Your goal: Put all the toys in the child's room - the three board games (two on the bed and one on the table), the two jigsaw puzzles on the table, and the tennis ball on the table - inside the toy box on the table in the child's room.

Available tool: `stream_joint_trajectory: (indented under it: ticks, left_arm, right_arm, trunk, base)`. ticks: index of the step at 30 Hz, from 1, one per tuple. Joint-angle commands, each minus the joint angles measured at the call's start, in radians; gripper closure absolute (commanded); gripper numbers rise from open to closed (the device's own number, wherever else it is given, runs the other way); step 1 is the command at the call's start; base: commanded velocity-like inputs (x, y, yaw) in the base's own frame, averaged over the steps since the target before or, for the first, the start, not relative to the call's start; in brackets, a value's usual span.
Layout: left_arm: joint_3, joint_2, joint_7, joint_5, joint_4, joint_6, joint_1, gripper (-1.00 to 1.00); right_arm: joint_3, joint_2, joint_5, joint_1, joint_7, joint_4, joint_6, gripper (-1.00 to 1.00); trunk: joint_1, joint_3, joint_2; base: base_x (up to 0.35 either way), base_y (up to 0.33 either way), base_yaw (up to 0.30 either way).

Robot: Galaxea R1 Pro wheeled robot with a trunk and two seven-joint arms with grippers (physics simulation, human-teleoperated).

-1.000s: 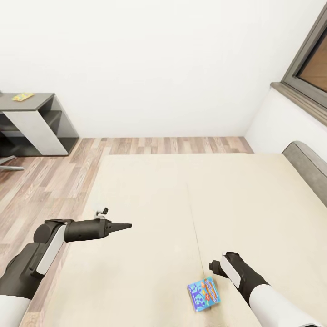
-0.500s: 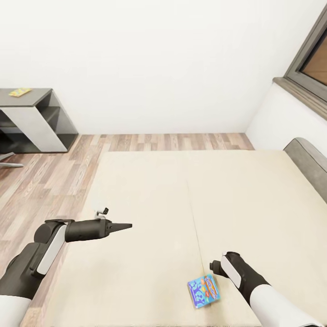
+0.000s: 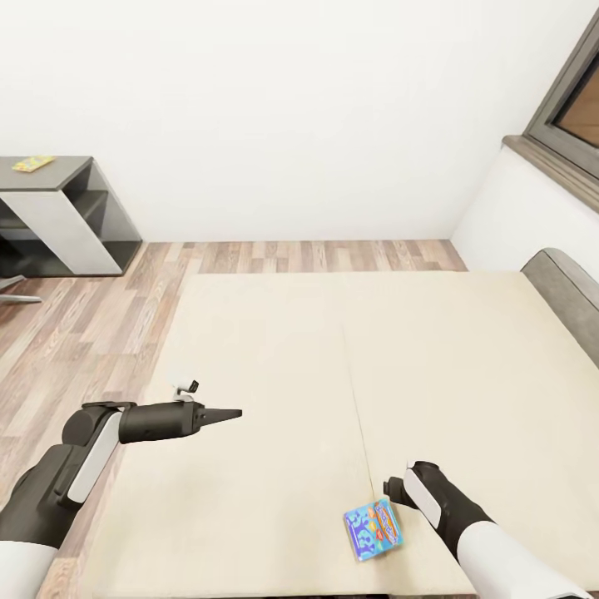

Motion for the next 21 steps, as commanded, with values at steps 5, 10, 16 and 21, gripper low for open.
stream_joint_trajectory:
  ticks: [5,10,16,21]
  left_arm:
    - [-0.002,0.001,-0.001,0.002,0.0,0.006,-0.001,-1.0]
    - [-0.002,0.001,-0.001,0.002,0.0,0.005,-0.001,-1.0]
    - [-0.002,0.001,-0.001,0.002,0.0,0.005,-0.001,-1.0]
    - [-0.003,0.001,-0.002,0.002,0.0,0.006,-0.001,-1.0]
  right_arm:
    - [0.009,-0.001,-0.011,0.0,-0.009,-0.002,0.003,-1.0]
    - [0.009,-0.004,-0.01,0.0,-0.009,-0.002,0.003,-1.0]
    - [0.009,-0.004,-0.01,0.0,-0.008,-0.002,0.003,-1.0]
    - [0.033,-0.003,-0.009,0.0,0.019,0.0,0.002,-1.0]
  trunk:
    - [0.001,-0.002,-0.002]
    - [0.001,-0.002,-0.002]
    - [0.001,-0.002,-0.002]
    - [0.001,-0.002,-0.002]
  base:
    - [0.0,0.0,0.0]
    - [0.0,0.0,0.0]
    - [0.0,0.0,0.0]
    - [0.0,0.0,0.0]
